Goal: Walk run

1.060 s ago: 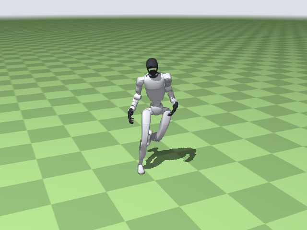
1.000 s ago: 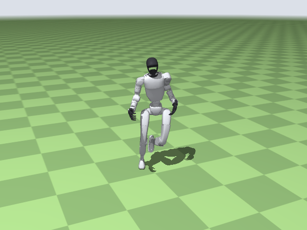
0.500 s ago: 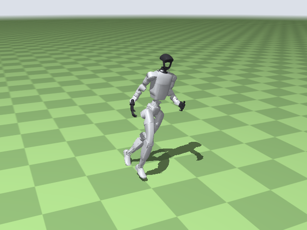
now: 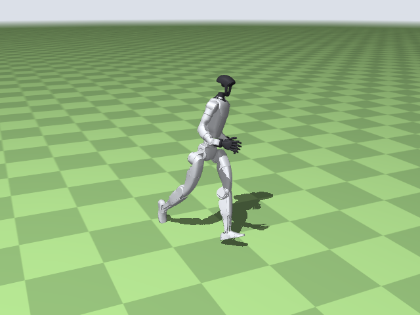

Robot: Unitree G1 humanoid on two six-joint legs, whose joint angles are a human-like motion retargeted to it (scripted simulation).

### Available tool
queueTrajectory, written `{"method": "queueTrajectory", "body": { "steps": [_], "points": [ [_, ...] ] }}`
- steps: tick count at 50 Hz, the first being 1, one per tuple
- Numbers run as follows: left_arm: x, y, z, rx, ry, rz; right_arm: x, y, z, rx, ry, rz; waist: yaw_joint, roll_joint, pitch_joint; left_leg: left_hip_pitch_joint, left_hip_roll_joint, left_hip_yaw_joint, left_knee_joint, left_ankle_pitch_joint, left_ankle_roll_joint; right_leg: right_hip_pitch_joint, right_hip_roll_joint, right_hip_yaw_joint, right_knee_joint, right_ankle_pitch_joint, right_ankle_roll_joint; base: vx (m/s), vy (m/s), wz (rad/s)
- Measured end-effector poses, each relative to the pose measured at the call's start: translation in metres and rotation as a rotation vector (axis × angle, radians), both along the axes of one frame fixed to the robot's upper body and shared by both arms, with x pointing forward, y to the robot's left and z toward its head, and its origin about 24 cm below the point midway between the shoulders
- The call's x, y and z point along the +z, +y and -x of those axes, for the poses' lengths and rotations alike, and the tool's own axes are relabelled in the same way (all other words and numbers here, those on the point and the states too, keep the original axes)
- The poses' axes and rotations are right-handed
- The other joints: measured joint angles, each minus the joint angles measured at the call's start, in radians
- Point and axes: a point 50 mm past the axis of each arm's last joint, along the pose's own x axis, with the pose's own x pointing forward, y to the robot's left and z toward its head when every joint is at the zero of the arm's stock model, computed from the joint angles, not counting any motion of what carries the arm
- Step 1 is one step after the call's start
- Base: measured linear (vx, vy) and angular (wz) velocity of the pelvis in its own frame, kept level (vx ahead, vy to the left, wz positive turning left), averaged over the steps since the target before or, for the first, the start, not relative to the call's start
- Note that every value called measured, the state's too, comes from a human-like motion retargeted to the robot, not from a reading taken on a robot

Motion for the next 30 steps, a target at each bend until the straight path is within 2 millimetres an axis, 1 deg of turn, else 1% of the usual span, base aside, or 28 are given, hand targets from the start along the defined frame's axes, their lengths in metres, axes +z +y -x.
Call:
{"method": "queueTrajectory", "body": {
  "steps": [1, 2, 3, 4, 5, 6, 7, 8, 10, 11, 12, 13, 15, 16, 17, 18, 19, 20, 21, 22, 23, 24, 25, 26, 27, 28, 29, 30],
  "points": [
    [0.007, 0.001, -0.015, -0.004, -0.041, 0.020, -0.009, 0.006, -0.002, -0.022, 0.032, 0.011, -0.012, 0.033, 0.026, 0.038, 0.015, -0.043, 0.000, 0.001, 0.002, 0.018, 0.063, -0.018, 0.057, 0.000, 0.000, 2.21, -0.61, 1.40],
    [0.015, 0.001, -0.031, -0.008, -0.087, 0.039, -0.019, 0.012, -0.004, -0.037, 0.067, 0.012, -0.026, 0.064, 0.048, 0.074, 0.034, -0.072, 0.023, 0.040, 0.041, 0.030, 0.113, -0.042, 0.113, 0.000, 0.000, 2.13, -0.59, 1.57],
    [0.026, 0.000, -0.045, -0.014, -0.143, 0.052, -0.032, 0.021, -0.003, -0.042, 0.109, -0.012, -0.043, 0.091, 0.063, 0.105, 0.059, -0.072, 0.092, 0.153, 0.157, 0.031, 0.140, -0.078, 0.169, 0.000, 0.000, 2.59, -0.72, 1.83],
    [0.038, 0.000, -0.058, -0.017, -0.207, 0.056, -0.047, 0.032, 0.000, -0.029, 0.162, -0.049, -0.093, 0.095, 0.070, 0.113, 0.047, -0.111, 0.221, 0.108, 0.195, 0.005, 0.151, -0.151, 0.233, -0.017, -0.056, 2.65, -1.00, 2.25],
    [0.050, 0.001, -0.068, -0.018, -0.275, 0.055, -0.063, 0.045, 0.004, -0.005, 0.220, -0.093, -0.158, 0.087, 0.072, 0.109, 0.017, -0.170, 0.381, -0.015, 0.195, -0.034, 0.154, -0.243, 0.302, -0.042, -0.141, 3.13, -0.71, 2.39],
    [0.051, 0.001, -0.067, 0.007, -0.293, 0.064, -0.095, 0.054, 0.030, 0.003, 0.374, -0.155, -0.198, 0.094, 0.026, 0.134, 0.016, -0.255, 0.457, -0.094, 0.195, -0.091, 0.129, -0.293, 0.454, -0.147, -0.231, 3.64, -0.36, 2.30],
    [0.051, 0.001, -0.067, 0.033, -0.305, 0.084, -0.123, 0.061, 0.060, 0.004, 0.525, -0.227, -0.241, 0.099, -0.018, 0.162, 0.013, -0.312, 0.526, -0.169, 0.195, -0.174, 0.103, -0.316, 0.595, -0.250, -0.298, 3.77, -0.12, 2.19],
    [0.049, 0.003, -0.069, 0.061, -0.308, 0.125, -0.146, 0.063, 0.094, -0.016, 0.669, -0.312, -0.290, 0.099, -0.058, 0.199, 0.003, -0.318, 0.580, -0.235, 0.195, -0.308, 0.074, -0.283, 0.713, -0.348, -0.320, 3.11, -0.54, 1.65],
    [0.040, -0.014, -0.077, 0.103, -0.299, 0.252, -0.169, 0.064, 0.141, 0.002, 0.872, -0.465, -0.321, 0.081, -0.169, 0.305, -0.039, -0.288, 0.506, -0.276, 0.195, -0.531, -0.028, -0.235, 0.707, -0.474, -0.431, 2.69, -0.67, 0.70],
    [0.036, -0.025, -0.077, 0.105, -0.288, 0.295, -0.169, 0.050, 0.164, -0.018, 0.925, -0.503, -0.363, 0.081, -0.194, 0.409, -0.089, -0.316, 0.405, -0.198, 0.195, -0.609, -0.084, -0.235, 0.653, -0.519, -0.447, 2.49, -0.24, 1.49],
    [0.033, -0.034, -0.075, 0.114, -0.278, 0.326, -0.168, 0.039, 0.185, -0.040, 0.963, -0.526, -0.407, 0.093, -0.211, 0.507, -0.123, -0.345, 0.313, -0.101, 0.195, -0.678, -0.139, -0.235, 0.590, -0.554, -0.438, 2.56, 0.01, 2.68],
    [0.031, -0.040, -0.071, 0.137, -0.271, 0.336, -0.164, 0.031, 0.200, -0.063, 0.978, -0.516, -0.458, 0.130, -0.210, 0.598, -0.126, -0.379, 0.242, 0.036, 0.195, -0.725, -0.189, -0.234, 0.508, -0.567, -0.380, 2.70, -0.14, 2.85],
    [0.026, -0.046, -0.065, 0.159, -0.241, 0.340, -0.153, 0.012, 0.221, -0.131, 0.969, -0.450, -0.566, 0.190, -0.186, 0.747, -0.095, -0.453, 0.139, 0.380, 0.143, -0.781, -0.223, -0.224, 0.272, -0.570, -0.250, 2.40, -0.44, 3.06],
    [0.025, -0.048, -0.062, 0.145, -0.223, 0.342, -0.146, 0.003, 0.227, -0.179, 0.938, -0.409, -0.615, 0.211, -0.171, 0.789, -0.033, -0.437, 0.139, 0.513, 0.090, -0.786, -0.248, -0.235, 0.135, -0.599, -0.214, 2.00, -0.75, 2.84],
    [0.023, -0.048, -0.060, 0.130, -0.209, 0.346, -0.140, -0.004, 0.229, -0.225, 0.900, -0.365, -0.648, 0.227, -0.149, 0.824, 0.025, -0.408, 0.173, 0.602, 0.038, -0.782, -0.249, -0.229, 0.002, -0.633, -0.190, 1.75, -0.83, 1.96],
    [0.023, -0.047, -0.058, 0.113, -0.199, 0.352, -0.135, -0.007, 0.227, -0.270, 0.847, -0.323, -0.649, 0.233, -0.114, 0.842, 0.073, -0.354, 0.273, 0.602, -0.010, -0.759, -0.202, -0.186, -0.123, -0.679, -0.191, 1.86, -1.06, 0.99],
    [0.024, -0.047, -0.057, 0.095, -0.195, 0.354, -0.131, -0.009, 0.220, -0.311, 0.787, -0.297, -0.644, 0.237, -0.086, 0.853, 0.120, -0.302, 0.371, 0.602, -0.011, -0.741, -0.193, -0.185, -0.211, -0.720, -0.168, 2.25, -1.42, 0.27],
    [0.025, -0.046, -0.057, 0.076, -0.192, 0.353, -0.128, -0.009, 0.211, -0.351, 0.725, -0.280, -0.637, 0.242, -0.063, 0.859, 0.166, -0.251, 0.467, 0.602, 0.012, -0.725, -0.202, -0.203, -0.281, -0.759, -0.132, 2.10, -1.31, 0.04],
    [0.028, -0.047, -0.058, 0.045, -0.199, 0.353, -0.125, -0.009, 0.197, -0.381, 0.658, -0.268, -0.612, 0.211, -0.042, 0.877, 0.114, -0.271, 0.521, 0.602, 0.062, -0.705, -0.218, -0.208, -0.290, -0.760, -0.153, 1.77, -1.08, 0.06],
    [0.031, -0.047, -0.059, 0.018, -0.205, 0.351, -0.120, -0.009, 0.182, -0.400, 0.588, -0.257, -0.598, 0.170, -0.018, 0.895, 0.054, -0.289, 0.581, 0.602, 0.107, -0.681, -0.232, -0.177, -0.288, -0.701, -0.149, 1.66, -1.01, 0.44],
    [0.034, -0.046, -0.059, -0.003, -0.214, 0.345, -0.113, -0.008, 0.164, -0.397, 0.514, -0.248, -0.604, 0.110, 0.009, 0.913, -0.024, -0.304, 0.652, 0.602, 0.140, -0.646, -0.240, -0.074, -0.263, -0.524, -0.097, 1.97, -1.33, 0.25],
    [0.037, -0.038, -0.055, -0.002, -0.226, 0.327, -0.106, -0.003, 0.141, -0.364, 0.437, -0.250, -0.590, 0.068, 0.018, 0.897, -0.086, -0.275, 0.713, 0.601, 0.158, -0.629, -0.225, 0.033, -0.181, -0.532, -0.099, 1.95, -1.41, -0.42],
    [0.040, -0.028, -0.049, 0.009, -0.239, 0.301, -0.097, 0.006, 0.116, -0.315, 0.358, -0.259, -0.567, 0.034, 0.018, 0.864, -0.140, -0.225, 0.770, 0.599, 0.168, -0.621, -0.199, 0.142, -0.072, -0.633, -0.130, 2.27, -1.42, -0.35],
    [0.033, -0.029, -0.038, -0.004, -0.206, 0.285, -0.090, 0.013, 0.099, -0.305, 0.289, -0.291, -0.562, 0.063, 0.016, 0.785, -0.110, -0.233, 0.942, 0.499, 0.184, -0.607, -0.174, 0.108, 0.012, -0.710, -0.117, 2.66, -1.48, 0.05],
    [0.027, -0.033, -0.028, -0.014, -0.170, 0.278, -0.081, 0.014, 0.084, -0.303, 0.214, -0.325, -0.532, 0.080, 0.003, 0.692, -0.086, -0.226, 1.082, 0.404, 0.194, -0.575, -0.160, 0.059, 0.061, -0.775, -0.118, 2.79, -1.38, 0.09],
    [0.020, -0.041, -0.024, -0.017, -0.133, 0.291, -0.068, 0.005, 0.072, -0.314, 0.123, -0.357, -0.453, 0.074, -0.033, 0.573, -0.075, -0.189, 1.155, 0.322, 0.195, -0.509, -0.172, -0.019, 0.035, -0.817, -0.143, 2.53, -1.03, -0.93],
    [0.013, -0.046, -0.017, -0.012, -0.097, 0.302, -0.055, 0.004, 0.057, -0.298, 0.034, -0.387, -0.392, 0.061, -0.080, 0.472, -0.068, -0.135, 1.155, 0.251, 0.195, -0.456, -0.140, -0.009, 0.001, -0.850, -0.169, 2.67, -0.73, -1.62],
    [0.007, -0.050, -0.009, -0.001, -0.063, 0.313, -0.042, 0.008, 0.040, -0.268, -0.051, -0.419, -0.341, 0.045, -0.132, 0.380, -0.062, -0.072, 1.117, 0.184, 0.195, -0.411, -0.086, 0.045, -0.038, -0.880, -0.196, 2.58, -0.51, -1.26]
  ]
}}
